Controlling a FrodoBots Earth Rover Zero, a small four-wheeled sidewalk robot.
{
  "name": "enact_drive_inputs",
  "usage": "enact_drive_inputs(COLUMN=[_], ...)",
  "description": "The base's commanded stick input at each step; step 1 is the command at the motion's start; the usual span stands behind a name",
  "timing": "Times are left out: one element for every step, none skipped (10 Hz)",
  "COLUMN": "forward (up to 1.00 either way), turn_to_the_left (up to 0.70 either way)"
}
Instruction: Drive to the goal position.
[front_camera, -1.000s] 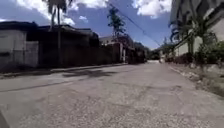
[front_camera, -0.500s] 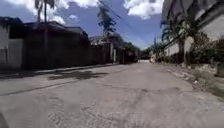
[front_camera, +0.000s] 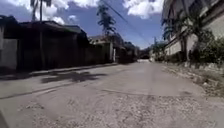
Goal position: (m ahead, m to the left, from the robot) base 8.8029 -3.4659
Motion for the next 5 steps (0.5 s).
enact_drive_inputs(forward=[0.70, 0.70, 0.70, 0.70, 0.70], turn_to_the_left=[-0.35, -0.35, -0.35, -0.35, -0.35])
